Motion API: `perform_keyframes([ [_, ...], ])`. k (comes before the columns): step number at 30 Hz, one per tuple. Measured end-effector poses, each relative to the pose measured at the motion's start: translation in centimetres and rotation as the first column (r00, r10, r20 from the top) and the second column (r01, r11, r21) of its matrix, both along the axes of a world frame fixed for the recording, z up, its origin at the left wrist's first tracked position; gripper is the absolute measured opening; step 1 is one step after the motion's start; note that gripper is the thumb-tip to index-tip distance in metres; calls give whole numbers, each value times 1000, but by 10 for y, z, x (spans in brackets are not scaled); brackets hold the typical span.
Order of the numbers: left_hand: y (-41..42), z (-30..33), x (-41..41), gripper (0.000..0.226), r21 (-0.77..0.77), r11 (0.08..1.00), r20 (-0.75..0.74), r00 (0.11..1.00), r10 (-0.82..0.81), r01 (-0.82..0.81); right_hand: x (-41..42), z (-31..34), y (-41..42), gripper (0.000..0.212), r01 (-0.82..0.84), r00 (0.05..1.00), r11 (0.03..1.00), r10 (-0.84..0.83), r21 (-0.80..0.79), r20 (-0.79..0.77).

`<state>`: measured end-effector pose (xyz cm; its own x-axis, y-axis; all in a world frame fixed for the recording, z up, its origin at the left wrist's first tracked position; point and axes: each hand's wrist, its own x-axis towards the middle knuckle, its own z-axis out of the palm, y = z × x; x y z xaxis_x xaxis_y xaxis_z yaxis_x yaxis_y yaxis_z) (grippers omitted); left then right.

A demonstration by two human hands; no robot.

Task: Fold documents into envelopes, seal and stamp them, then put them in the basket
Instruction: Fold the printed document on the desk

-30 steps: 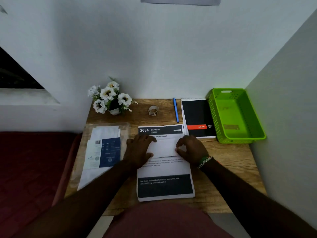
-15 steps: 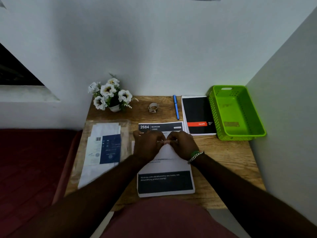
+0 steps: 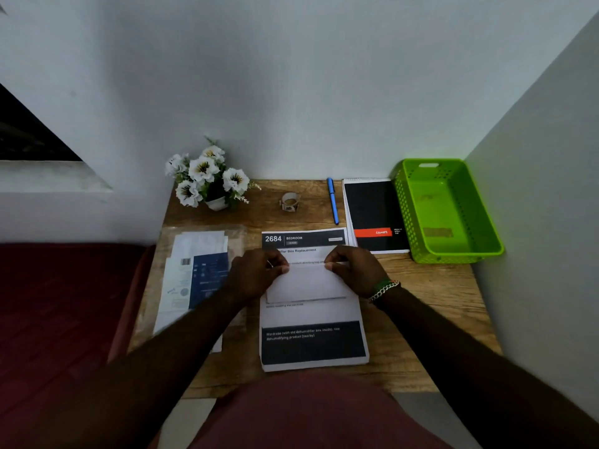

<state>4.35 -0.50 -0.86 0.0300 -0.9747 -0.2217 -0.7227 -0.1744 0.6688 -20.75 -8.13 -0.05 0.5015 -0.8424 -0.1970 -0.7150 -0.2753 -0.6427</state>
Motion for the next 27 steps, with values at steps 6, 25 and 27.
perform_keyframes([
  [6,-1,-4,3,4,44,997,-78,995,68,-65,-12,0,-5,5,62,998,995,-63,83,4],
  [25,39,-34,-7,42,-186,983,159,987,25,5,-7,-25,28,28,-110,979,952,54,-287,-196],
  [27,53,-34,-15,37,-203,979,256,965,56,-3,-1,-28,39,29,-189,960,943,119,-274,-253],
])
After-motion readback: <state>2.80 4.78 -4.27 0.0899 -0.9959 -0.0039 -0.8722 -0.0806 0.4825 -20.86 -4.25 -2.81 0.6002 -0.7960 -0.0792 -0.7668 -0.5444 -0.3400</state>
